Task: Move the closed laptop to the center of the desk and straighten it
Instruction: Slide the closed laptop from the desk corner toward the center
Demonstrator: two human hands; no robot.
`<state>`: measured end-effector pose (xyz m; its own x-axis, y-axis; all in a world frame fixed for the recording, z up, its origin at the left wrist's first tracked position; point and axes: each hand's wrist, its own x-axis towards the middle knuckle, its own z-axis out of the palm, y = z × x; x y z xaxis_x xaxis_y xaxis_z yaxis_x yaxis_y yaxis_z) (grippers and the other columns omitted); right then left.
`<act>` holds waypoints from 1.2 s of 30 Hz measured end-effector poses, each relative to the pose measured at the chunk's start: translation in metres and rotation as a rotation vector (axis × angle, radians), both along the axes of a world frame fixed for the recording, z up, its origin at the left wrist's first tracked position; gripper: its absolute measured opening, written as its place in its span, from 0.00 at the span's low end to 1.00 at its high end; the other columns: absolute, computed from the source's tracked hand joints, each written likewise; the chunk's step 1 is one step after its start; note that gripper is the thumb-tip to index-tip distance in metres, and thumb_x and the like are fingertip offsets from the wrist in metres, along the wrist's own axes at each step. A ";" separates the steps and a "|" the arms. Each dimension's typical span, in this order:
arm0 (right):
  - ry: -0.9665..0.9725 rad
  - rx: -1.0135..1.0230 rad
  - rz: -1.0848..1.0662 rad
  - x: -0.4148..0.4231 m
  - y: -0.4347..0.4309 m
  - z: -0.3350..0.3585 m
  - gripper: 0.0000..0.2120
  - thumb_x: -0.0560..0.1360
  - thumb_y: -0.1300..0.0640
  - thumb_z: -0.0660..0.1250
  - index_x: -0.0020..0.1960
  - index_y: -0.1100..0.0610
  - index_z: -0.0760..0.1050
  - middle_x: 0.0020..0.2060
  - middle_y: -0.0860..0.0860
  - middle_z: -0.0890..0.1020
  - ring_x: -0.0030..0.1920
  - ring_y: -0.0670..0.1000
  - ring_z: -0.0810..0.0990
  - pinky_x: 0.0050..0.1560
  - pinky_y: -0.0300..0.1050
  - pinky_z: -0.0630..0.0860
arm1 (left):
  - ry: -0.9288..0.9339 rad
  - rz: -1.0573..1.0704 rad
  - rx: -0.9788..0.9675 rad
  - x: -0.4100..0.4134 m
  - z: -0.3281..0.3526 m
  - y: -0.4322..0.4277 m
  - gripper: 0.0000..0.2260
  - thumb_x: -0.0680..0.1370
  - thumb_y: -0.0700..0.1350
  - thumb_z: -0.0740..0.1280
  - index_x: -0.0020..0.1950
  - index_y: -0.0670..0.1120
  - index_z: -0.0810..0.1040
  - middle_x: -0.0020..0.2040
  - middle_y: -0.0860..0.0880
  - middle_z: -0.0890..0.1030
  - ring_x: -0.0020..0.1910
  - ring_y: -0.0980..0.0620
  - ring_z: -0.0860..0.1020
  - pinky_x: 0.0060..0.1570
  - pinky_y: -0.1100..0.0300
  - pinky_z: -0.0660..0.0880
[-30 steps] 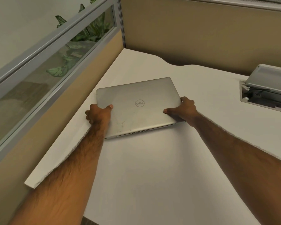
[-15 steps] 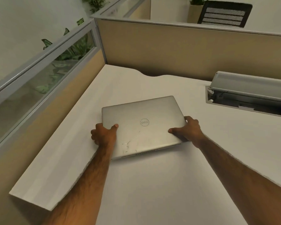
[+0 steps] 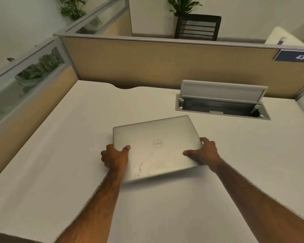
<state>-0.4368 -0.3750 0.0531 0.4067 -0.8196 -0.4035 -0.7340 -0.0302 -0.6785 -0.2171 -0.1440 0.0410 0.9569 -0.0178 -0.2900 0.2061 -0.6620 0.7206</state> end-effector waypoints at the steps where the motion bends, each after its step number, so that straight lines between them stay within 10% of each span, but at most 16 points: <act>1: 0.001 -0.003 -0.010 -0.013 -0.007 0.002 0.50 0.59 0.44 0.85 0.75 0.55 0.68 0.67 0.56 0.69 0.70 0.60 0.71 0.68 0.61 0.75 | -0.001 -0.009 -0.004 -0.011 0.000 -0.010 0.32 0.69 0.55 0.76 0.66 0.41 0.73 0.64 0.38 0.72 0.62 0.36 0.71 0.59 0.43 0.75; 36: 0.169 -0.035 -0.077 -0.171 -0.111 -0.035 0.53 0.53 0.30 0.78 0.73 0.48 0.69 0.65 0.54 0.72 0.69 0.60 0.71 0.70 0.60 0.63 | 0.017 -0.089 0.028 -0.169 -0.029 -0.117 0.32 0.69 0.57 0.75 0.67 0.42 0.74 0.64 0.38 0.72 0.63 0.36 0.71 0.62 0.44 0.74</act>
<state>-0.6074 -0.4861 0.0179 0.2713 -0.8604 -0.4314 -0.8384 0.0089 -0.5450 -0.3863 -0.2611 0.0122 0.9467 -0.0947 -0.3078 0.1574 -0.6978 0.6988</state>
